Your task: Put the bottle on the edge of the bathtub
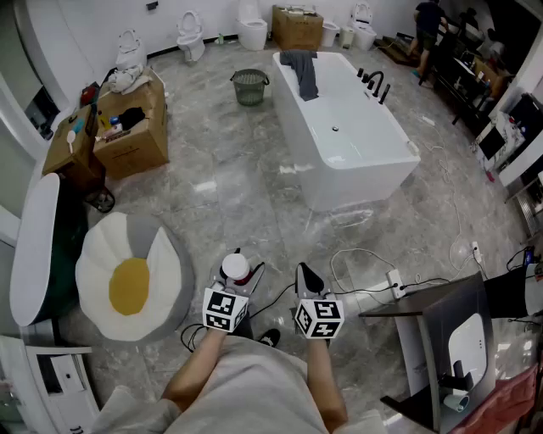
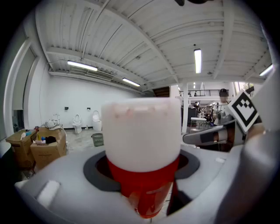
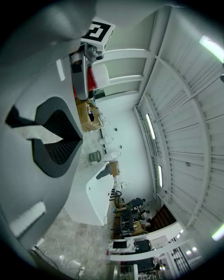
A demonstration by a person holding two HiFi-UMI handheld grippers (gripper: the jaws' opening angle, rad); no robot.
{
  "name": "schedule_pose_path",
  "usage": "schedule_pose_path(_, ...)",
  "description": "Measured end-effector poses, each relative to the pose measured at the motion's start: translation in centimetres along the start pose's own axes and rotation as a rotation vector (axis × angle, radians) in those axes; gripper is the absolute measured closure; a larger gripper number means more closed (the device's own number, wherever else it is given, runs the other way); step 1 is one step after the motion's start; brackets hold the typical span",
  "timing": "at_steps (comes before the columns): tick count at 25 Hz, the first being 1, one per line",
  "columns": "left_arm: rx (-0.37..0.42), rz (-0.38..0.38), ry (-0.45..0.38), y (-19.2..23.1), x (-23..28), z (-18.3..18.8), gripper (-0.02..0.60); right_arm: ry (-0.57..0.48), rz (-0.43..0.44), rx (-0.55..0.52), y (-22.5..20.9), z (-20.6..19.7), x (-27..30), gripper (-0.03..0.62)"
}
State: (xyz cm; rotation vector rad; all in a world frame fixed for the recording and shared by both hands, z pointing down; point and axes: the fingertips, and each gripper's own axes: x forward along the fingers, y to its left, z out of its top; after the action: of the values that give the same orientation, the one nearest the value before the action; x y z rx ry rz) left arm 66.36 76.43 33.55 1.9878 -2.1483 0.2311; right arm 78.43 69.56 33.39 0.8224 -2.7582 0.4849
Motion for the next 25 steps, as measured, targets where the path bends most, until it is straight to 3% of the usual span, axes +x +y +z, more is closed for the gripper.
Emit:
schedule_pose_path(8,-0.009,0.02,0.0,-0.2,-1.0,-0.4,0.244,0.004,0.004,-0.033,-0.3,-0.9,-1.0,0.594)
schedule_pose_path(14,-0.01,0.016,0.015,0.4,-1.2,-0.8,0.244,-0.056,0.047,0.112,0.0,-0.9,-1.8,0.594)
schedule_pose_path(25,0.006,-0.036,0.011,3.6,3.7,0.2,0.244,-0.011,0.075,0.129,-0.9,-0.8,3.8,0.594)
